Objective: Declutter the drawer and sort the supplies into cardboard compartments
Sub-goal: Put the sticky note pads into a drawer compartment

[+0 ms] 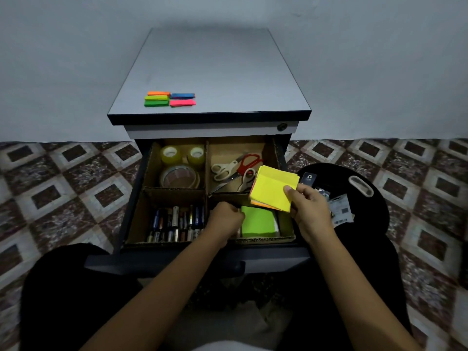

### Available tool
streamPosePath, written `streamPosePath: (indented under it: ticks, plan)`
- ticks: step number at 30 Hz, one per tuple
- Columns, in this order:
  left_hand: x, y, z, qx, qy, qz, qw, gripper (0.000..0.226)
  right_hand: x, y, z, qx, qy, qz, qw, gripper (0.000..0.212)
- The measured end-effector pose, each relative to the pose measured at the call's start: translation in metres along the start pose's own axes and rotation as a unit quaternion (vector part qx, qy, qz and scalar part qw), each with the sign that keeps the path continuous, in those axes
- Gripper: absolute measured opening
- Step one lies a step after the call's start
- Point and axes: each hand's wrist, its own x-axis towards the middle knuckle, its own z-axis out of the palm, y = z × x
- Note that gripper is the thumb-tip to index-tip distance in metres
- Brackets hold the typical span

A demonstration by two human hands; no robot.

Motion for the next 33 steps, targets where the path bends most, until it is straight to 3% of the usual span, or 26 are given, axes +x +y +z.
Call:
streamPosePath:
  ticks: [6, 14, 17, 21, 24, 28, 33]
  plan:
    - [0.001, -0.001, -0.001, -0.054, -0.052, -0.024, 0.997, 0.011, 0.0, 0.0, -0.001, -0.001, -0.002, 0.0, 1.0, 0.015]
    - [-0.003, 0.002, -0.003, -0.097, -0.057, -0.025, 0.993, 0.019, -0.003, -0.001, 0.0, -0.025, -0.009, -0.002, 1.0, 0.009]
    - [-0.004, 0.004, -0.006, -0.175, -0.03, -0.025, 0.984, 0.024, -0.008, -0.004, 0.0, -0.037, -0.042, -0.003, 0.998, 0.012]
    - [-0.013, 0.009, -0.019, -0.298, -0.051, -0.002, 0.953, 0.027, -0.017, -0.006, 0.006, -0.029, -0.106, 0.04, 0.993, 0.025]
    - [-0.021, 0.008, -0.031, -0.31, -0.066, 0.04, 0.947, 0.023, -0.021, -0.004, 0.014, -0.023, -0.116, 0.063, 0.991, 0.025]
    - [-0.023, 0.002, -0.045, -0.295, -0.058, 0.057, 0.952, 0.017, -0.024, 0.0, 0.023, -0.105, -0.091, 0.04, 0.99, 0.002]
    - [-0.021, -0.012, -0.055, -0.269, -0.016, 0.064, 0.961, 0.018, -0.024, 0.0, 0.025, -0.194, -0.06, -0.021, 0.979, 0.012]
